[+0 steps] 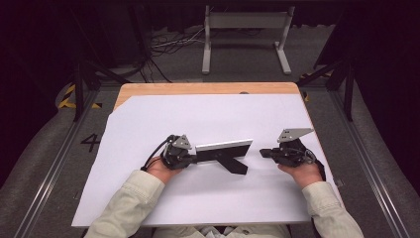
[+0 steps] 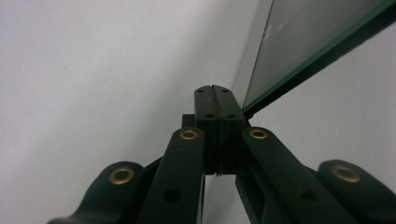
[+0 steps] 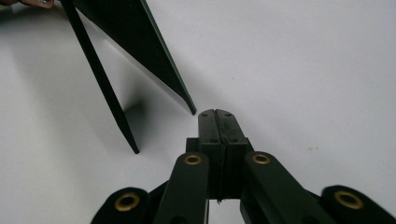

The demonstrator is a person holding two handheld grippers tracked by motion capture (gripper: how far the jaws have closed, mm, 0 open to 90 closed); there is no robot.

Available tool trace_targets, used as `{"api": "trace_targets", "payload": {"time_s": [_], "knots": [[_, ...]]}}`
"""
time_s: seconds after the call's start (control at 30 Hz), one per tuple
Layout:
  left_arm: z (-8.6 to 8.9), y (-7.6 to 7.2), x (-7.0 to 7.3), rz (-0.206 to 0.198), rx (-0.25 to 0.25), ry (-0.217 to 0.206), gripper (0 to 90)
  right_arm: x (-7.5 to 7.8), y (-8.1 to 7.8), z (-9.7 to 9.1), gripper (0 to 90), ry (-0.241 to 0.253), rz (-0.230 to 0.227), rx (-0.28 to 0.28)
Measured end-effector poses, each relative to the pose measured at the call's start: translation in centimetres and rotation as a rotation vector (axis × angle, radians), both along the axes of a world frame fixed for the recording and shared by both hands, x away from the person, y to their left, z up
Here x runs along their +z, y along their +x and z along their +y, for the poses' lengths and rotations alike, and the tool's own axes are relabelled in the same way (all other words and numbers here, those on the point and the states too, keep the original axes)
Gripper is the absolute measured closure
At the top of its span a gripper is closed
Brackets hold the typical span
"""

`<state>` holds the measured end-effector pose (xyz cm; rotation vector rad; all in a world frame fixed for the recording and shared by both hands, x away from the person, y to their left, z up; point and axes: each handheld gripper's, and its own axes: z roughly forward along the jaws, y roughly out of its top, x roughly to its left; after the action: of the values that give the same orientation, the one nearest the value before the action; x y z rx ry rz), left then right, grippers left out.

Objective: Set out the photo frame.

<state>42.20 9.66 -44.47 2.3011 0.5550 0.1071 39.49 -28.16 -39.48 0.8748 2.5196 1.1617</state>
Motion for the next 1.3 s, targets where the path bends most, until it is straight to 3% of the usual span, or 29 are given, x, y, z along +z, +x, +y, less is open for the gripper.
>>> {"api": "trace_targets", "payload": {"time_s": [0.3,0.33,0.43,0.7,0.93,1.3], "knots": [[-0.4,-0.9,0.4,-0.004,-0.079,0.038,90.0,0.5,-0.1,-0.8,90.0,0.018,-0.008,-0.019],[-0.4,-1.0,0.6,-0.005,-0.108,0.056,90.0,0.5,-0.1,-0.9,90.0,0.019,-0.011,-0.021],[-0.3,-1.2,0.8,-0.003,-0.118,0.059,90.0,0.6,-0.1,-1.0,90.0,0.022,-0.01,-0.024],[-0.4,-1.5,1.1,0.03,-0.181,0.08,90.0,0.7,-0.2,-1.2,90.0,0.026,-0.013,-0.027],[-0.8,-1.9,1.0,0.076,-0.28,0.103,90.0,0.9,-0.2,-1.3,90.0,0.029,-0.014,-0.03],[-1.9,-2.8,1.1,0.076,-0.361,0.127,90.0,1.0,-0.3,-1.4,90.0,0.032,-0.012,-0.03]]}}
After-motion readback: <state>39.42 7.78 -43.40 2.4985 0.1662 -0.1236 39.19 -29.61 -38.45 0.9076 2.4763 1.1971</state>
